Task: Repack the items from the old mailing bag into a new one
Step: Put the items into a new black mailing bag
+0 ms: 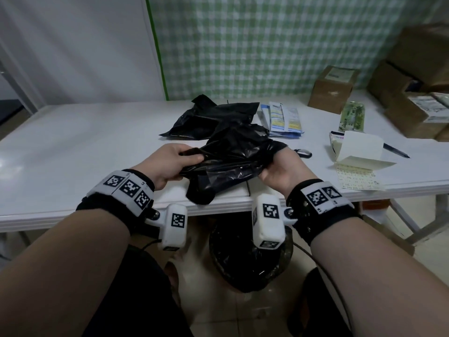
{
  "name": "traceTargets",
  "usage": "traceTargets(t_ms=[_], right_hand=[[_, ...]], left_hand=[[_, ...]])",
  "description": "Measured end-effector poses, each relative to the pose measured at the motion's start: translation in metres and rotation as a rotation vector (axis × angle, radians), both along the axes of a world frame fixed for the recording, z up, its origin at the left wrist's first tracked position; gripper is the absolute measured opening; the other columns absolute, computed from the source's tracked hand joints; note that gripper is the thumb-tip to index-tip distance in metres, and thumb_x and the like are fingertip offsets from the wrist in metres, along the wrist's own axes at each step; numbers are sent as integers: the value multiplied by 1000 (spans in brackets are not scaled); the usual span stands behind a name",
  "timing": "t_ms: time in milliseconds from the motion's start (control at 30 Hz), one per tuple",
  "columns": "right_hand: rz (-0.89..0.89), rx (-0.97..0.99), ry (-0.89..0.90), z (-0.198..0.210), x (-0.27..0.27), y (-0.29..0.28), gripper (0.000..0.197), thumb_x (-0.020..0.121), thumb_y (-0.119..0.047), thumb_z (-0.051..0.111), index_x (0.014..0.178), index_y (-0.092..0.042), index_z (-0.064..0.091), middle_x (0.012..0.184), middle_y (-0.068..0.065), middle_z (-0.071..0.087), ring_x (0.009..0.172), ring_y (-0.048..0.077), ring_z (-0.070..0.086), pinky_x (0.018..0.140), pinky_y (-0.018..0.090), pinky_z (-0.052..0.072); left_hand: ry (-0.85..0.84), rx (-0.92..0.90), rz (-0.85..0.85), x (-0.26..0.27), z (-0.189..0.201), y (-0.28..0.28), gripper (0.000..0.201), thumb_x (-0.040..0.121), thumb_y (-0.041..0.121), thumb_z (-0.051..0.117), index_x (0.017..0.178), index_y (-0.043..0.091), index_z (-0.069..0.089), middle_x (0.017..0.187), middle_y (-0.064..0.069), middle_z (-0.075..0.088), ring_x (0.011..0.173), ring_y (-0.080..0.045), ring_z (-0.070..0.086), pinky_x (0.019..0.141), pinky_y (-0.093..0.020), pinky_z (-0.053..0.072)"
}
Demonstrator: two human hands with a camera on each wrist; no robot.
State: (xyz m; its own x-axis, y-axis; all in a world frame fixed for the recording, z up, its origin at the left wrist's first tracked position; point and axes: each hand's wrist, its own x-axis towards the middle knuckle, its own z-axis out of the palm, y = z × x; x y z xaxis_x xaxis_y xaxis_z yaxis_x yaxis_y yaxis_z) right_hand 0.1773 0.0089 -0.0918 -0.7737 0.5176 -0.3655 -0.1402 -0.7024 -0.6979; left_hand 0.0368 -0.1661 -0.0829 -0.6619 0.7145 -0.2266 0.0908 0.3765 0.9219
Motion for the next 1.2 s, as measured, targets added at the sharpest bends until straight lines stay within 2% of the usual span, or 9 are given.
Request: traceTargets(t_ms=[100, 167, 267, 367, 500, 633, 833, 1033, 1200], right_hand=[[23, 175, -90, 3, -3, -8, 36, 84, -5, 58, 120, -4, 62, 98, 10, 66, 87, 26, 64, 87, 37, 52], [27, 223, -150, 5, -1, -7, 27, 87, -9, 55, 112, -4, 65, 94, 10, 67, 84, 27, 64, 80, 36, 52], [194, 383, -177, 8, 7, -8, 13, 91, -9, 55, 97, -8, 66, 86, 8, 68, 77, 22, 65, 73, 32, 53], [360, 581, -218, 3, 7, -12, 33, 81, -8, 69, 113, -4, 64, 95, 11, 70, 85, 24, 67, 74, 30, 56], [331, 592, -228, -1, 5, -14, 22, 88, -11, 63, 109, -5, 64, 91, 9, 68, 81, 23, 66, 68, 28, 57], [190, 271, -95, 9, 6, -10, 18, 96, -18, 48, 95, -11, 64, 87, 4, 71, 80, 18, 66, 77, 33, 53], [30, 9, 31, 25, 6, -7, 27, 98, -22, 40, 94, -9, 63, 88, 6, 69, 76, 20, 67, 72, 29, 56], [256, 230, -174, 19, 5, -14, 31, 95, -40, 45, 90, -19, 66, 83, -1, 71, 69, 15, 68, 58, 25, 54], [326, 427, -300, 15, 9, -12, 31, 88, -39, 61, 110, -18, 63, 101, 3, 68, 87, 19, 64, 71, 28, 53]], left_hand=[[-42, 61, 90, 3, 3, 2, 14, 94, 24, 52, 83, 24, 61, 76, 5, 60, 67, -9, 54, 53, -19, 45], [-182, 188, 211, 2, 6, 1, 20, 97, 22, 46, 81, 24, 58, 80, 5, 62, 73, -10, 59, 51, -17, 54], [-422, 345, 333, 0, 11, 0, 20, 100, 21, 40, 87, 17, 55, 91, -2, 62, 81, -24, 65, 62, -35, 60], [-660, 449, 340, -2, 14, 2, 26, 101, 25, 34, 107, 10, 55, 101, -6, 65, 88, -33, 67, 63, -48, 59], [-809, 552, 263, 0, 17, 6, 33, 101, 23, 33, 104, 7, 61, 91, -10, 74, 79, -23, 73, 62, -38, 60], [-742, 507, 170, 2, 18, 2, 27, 97, 25, 42, 105, 9, 63, 93, -8, 74, 79, -19, 73, 63, -30, 59], [-312, 74, -116, 6, 13, -10, 12, 83, 15, 61, 93, 21, 64, 77, 6, 73, 70, -6, 69, 56, -15, 54], [-493, 331, 331, -4, 17, -4, 21, 98, 11, 39, 88, 11, 57, 60, -1, 71, 53, -11, 69, 51, -26, 58], [-660, 439, 298, -3, 25, 1, 27, 98, 13, 37, 94, 3, 62, 82, -13, 73, 69, -24, 72, 56, -36, 58]])
